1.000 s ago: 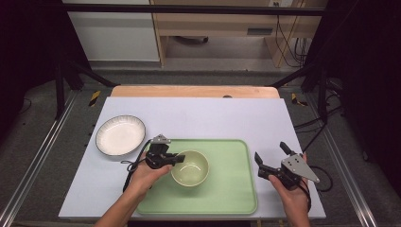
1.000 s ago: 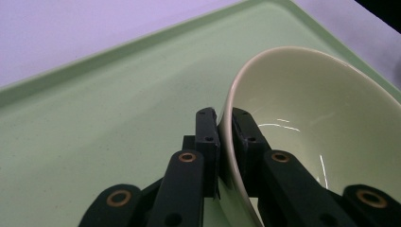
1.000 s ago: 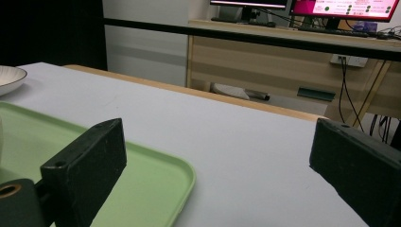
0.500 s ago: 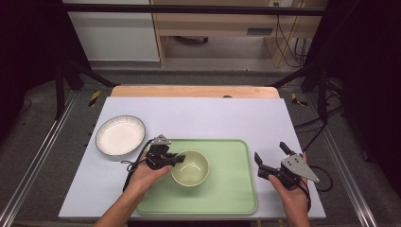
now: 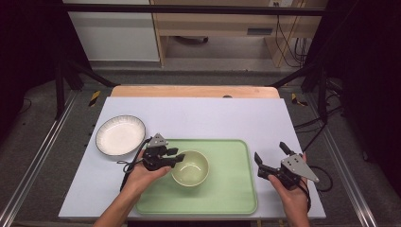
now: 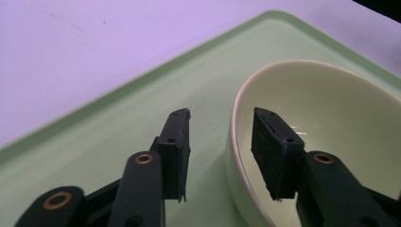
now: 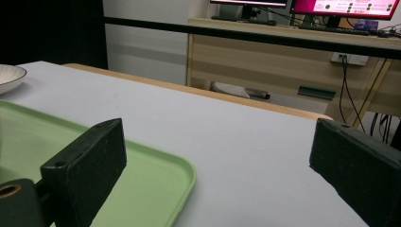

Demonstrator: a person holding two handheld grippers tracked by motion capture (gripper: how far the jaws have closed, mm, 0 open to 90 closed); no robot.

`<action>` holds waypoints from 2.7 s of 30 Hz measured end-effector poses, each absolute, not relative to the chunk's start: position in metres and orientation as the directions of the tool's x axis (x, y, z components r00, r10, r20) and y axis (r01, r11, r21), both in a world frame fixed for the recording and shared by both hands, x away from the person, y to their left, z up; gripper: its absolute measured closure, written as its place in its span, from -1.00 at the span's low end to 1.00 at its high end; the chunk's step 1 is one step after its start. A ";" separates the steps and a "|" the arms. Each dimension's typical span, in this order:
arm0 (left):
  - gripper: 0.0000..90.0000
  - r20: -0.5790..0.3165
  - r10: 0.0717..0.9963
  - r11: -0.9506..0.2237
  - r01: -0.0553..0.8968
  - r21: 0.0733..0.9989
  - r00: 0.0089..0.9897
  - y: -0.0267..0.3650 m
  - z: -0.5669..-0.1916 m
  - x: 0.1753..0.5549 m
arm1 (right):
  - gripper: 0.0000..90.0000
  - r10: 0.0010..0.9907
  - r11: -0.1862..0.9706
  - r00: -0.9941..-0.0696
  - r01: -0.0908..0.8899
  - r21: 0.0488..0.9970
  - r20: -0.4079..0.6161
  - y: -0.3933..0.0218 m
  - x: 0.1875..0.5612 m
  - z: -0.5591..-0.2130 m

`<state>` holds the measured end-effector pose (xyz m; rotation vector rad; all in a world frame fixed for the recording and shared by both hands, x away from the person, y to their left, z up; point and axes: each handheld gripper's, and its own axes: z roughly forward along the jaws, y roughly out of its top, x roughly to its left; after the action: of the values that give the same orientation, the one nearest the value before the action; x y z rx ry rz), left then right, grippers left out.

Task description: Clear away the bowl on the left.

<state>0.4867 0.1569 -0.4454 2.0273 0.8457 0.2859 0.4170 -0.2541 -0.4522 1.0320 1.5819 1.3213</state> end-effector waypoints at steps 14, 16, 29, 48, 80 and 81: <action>-0.76 -0.032 0.676 -0.345 0.355 0.869 0.736 0.165 -0.430 0.478 | -0.89 0.939 0.112 -0.334 0.084 0.990 -0.078 -0.255 0.416 -0.451; -0.85 -0.032 0.673 -0.337 0.344 0.877 0.739 0.167 -0.427 0.477 | -0.89 0.939 0.113 -0.334 0.084 0.990 -0.079 -0.255 0.416 -0.451; -0.88 0.025 0.714 -0.293 0.266 0.918 0.700 0.200 -0.407 0.473 | -0.89 0.939 0.107 -0.336 0.081 0.991 -0.074 -0.256 0.415 -0.450; -0.89 0.060 0.812 -0.210 0.195 0.958 0.581 0.274 -0.412 0.458 | -0.90 0.940 0.102 -0.334 0.080 0.992 -0.070 -0.257 0.415 -0.449; -0.96 0.057 0.861 -0.150 0.145 0.978 0.506 0.334 -0.442 0.454 | -0.91 0.941 0.091 -0.333 0.088 0.992 -0.057 -0.256 0.415 -0.450; -0.96 0.056 0.859 -0.147 0.140 0.979 0.509 0.335 -0.443 0.454 | -0.91 0.941 0.094 -0.334 0.090 0.992 -0.059 -0.256 0.415 -0.450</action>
<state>0.4541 0.3351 -0.4426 1.6169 0.8728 0.7903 0.4150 -0.2563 -0.4495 1.0486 1.5703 1.3402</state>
